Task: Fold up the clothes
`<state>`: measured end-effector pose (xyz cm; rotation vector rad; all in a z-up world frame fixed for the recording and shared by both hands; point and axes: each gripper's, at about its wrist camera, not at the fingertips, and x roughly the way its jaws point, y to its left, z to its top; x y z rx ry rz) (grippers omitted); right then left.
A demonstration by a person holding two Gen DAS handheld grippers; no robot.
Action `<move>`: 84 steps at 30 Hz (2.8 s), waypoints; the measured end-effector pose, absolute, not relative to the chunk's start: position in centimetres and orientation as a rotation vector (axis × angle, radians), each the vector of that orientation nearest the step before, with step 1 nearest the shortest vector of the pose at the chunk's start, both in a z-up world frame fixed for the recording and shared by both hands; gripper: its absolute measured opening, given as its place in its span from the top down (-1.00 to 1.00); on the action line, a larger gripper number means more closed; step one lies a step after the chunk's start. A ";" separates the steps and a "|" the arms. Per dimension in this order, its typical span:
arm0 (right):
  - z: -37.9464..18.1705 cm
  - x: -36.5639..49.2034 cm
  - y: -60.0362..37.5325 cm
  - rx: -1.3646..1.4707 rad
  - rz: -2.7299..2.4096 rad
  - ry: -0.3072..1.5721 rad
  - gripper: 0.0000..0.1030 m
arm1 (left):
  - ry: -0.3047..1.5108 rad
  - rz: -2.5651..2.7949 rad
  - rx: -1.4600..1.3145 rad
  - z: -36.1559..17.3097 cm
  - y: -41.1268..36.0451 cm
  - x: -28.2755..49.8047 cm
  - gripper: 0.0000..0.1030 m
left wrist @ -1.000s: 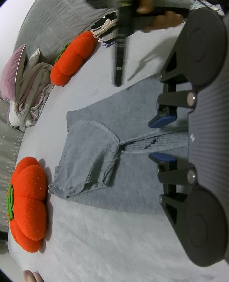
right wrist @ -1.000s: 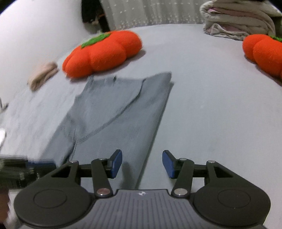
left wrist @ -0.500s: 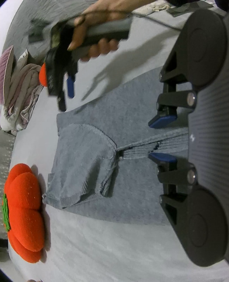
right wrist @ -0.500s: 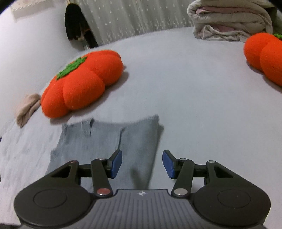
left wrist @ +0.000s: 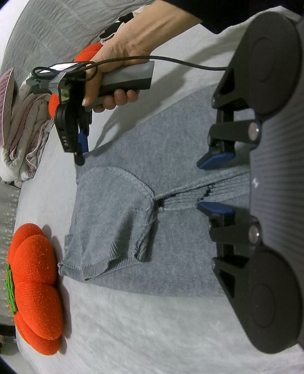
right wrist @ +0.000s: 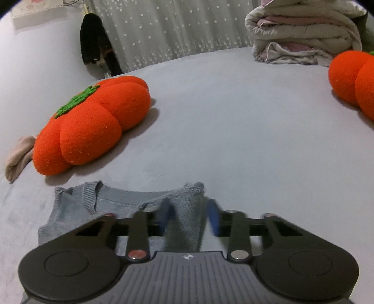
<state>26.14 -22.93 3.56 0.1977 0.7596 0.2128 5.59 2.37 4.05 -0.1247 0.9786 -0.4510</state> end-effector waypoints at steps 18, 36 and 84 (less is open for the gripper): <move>4.9 26.7 -24.6 0.176 0.218 0.714 0.90 | 0.975 -0.457 -0.120 3.4 2.5 5.6 0.33; 3.8 26.0 -26.7 0.255 0.159 0.734 0.28 | 0.966 -0.466 -0.101 3.6 2.5 5.5 0.30; 3.1 27.0 -26.4 0.258 0.215 0.723 0.88 | 0.955 -0.492 -0.065 3.7 2.7 5.5 0.21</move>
